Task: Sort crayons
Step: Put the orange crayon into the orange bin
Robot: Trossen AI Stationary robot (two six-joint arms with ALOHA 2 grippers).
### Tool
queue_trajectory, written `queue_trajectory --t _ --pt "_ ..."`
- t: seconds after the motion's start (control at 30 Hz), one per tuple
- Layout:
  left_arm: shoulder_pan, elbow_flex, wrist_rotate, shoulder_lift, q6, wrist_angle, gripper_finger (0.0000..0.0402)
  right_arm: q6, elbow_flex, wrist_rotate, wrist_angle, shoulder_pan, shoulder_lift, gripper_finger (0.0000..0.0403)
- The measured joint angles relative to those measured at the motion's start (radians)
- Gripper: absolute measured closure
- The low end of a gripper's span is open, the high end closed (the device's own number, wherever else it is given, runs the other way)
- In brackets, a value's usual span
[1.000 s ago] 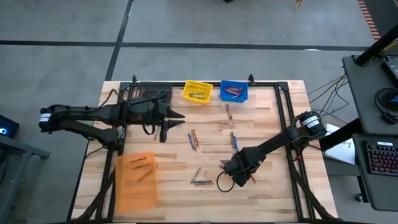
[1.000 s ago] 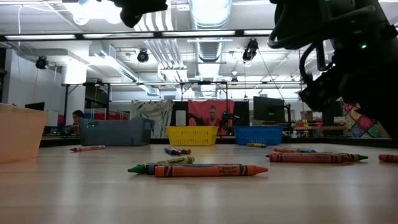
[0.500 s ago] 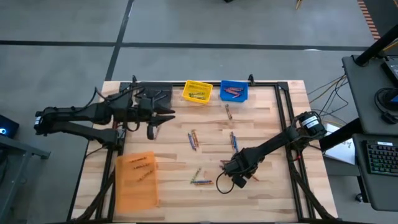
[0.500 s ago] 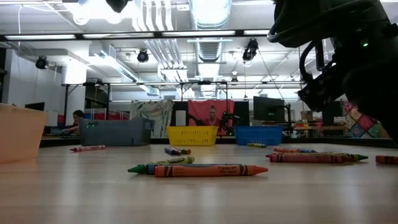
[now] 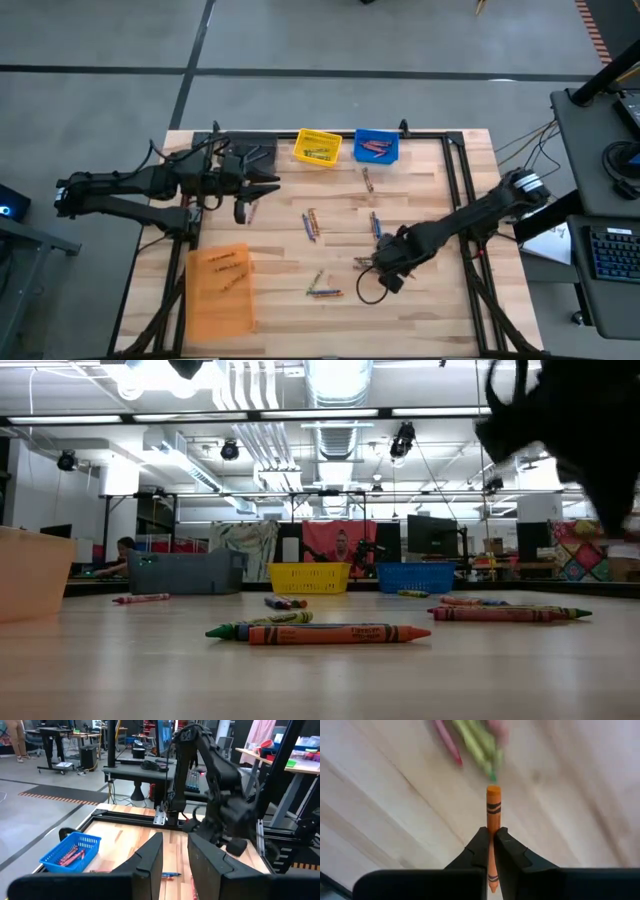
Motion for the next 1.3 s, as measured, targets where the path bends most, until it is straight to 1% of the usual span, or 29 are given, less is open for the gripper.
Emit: queue_trajectory --t 0.1,0.2,0.3,0.37,0.6,0.77,0.83,1.0,1.17,1.3 --pt "0.000 0.000 0.000 -0.002 0.000 0.010 0.0329 -0.047 0.011 0.130 0.065 -0.013 -0.082 0.0391" --pt "0.000 0.000 0.000 -0.009 0.000 0.021 0.0329 -0.169 0.009 0.231 0.209 -0.039 -0.128 0.0391" --pt "0.000 0.000 0.000 -0.018 -0.003 0.021 0.0329 -0.345 0.006 0.290 0.386 -0.072 -0.142 0.0391" --pt "0.000 0.000 0.000 -0.026 -0.015 0.020 0.0329 -0.475 0.006 0.296 0.524 -0.094 -0.134 0.0391" --pt "0.000 0.000 0.000 -0.049 -0.083 0.021 0.0329 -0.906 0.012 0.293 0.991 -0.146 -0.039 0.0391" --pt "0.000 0.000 0.000 -0.062 -0.133 0.021 0.0329 -1.123 0.041 0.286 1.259 -0.166 0.068 0.0391" --pt "0.000 0.000 0.000 -0.068 -0.149 0.024 0.0329 -1.171 0.062 0.268 1.331 -0.175 0.116 0.0391" --pt "0.000 0.000 0.000 -0.086 -0.163 0.040 0.0329 -1.221 0.134 0.149 1.490 -0.199 0.243 0.0391" --pt "0.000 0.000 0.000 -0.104 -0.222 0.069 0.0329 -1.274 0.231 0.117 1.598 -0.203 0.380 0.0391" --pt "0.000 0.000 0.000 -0.120 -0.271 0.065 0.0329 -1.281 0.326 0.058 1.667 -0.201 0.491 0.0391"
